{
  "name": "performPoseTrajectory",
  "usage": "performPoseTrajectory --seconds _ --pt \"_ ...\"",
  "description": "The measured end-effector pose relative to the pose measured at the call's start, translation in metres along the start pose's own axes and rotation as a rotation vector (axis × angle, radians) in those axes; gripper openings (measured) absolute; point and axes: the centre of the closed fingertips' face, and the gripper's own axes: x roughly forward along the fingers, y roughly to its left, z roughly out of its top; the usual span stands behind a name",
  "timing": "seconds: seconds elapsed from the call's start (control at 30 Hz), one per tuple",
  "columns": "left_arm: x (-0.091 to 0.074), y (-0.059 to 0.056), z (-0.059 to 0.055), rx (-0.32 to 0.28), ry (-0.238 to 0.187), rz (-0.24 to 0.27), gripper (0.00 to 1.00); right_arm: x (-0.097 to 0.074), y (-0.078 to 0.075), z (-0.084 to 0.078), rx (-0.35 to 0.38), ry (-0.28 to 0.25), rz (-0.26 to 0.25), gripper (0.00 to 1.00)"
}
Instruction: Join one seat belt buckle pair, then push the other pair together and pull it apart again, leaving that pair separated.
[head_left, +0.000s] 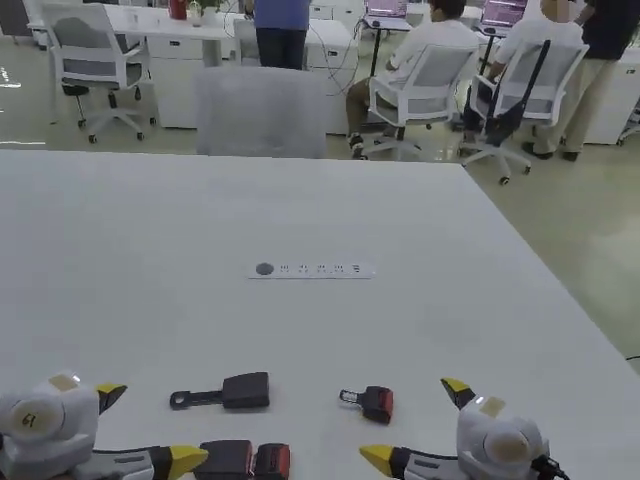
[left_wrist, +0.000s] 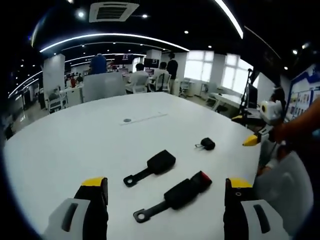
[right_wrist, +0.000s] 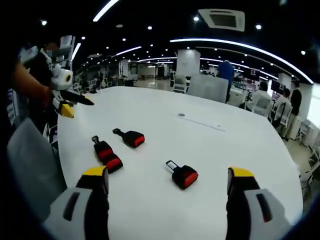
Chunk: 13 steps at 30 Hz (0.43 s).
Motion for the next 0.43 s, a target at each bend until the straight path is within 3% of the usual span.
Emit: performPoseTrajectory --seconds 0.07,0.27,0.43 --pt "-0.007 0.001 -0.006 -0.005 0.005 0.003 1.0 -0.006 0.003 -0.003 -0.03 0.005 -0.011 1.0" --pt "-0.024 -0.003 -0.012 0.005 -0.01 -0.013 1.0 -0.019 0.007 -0.006 -0.015 -0.004 -0.008 1.0" --pt "-0.036 -0.016 -0.016 0.051 0.003 -0.025 1.0 -0.03 0.01 -0.013 -0.018 -0.004 -0.013 1.0"
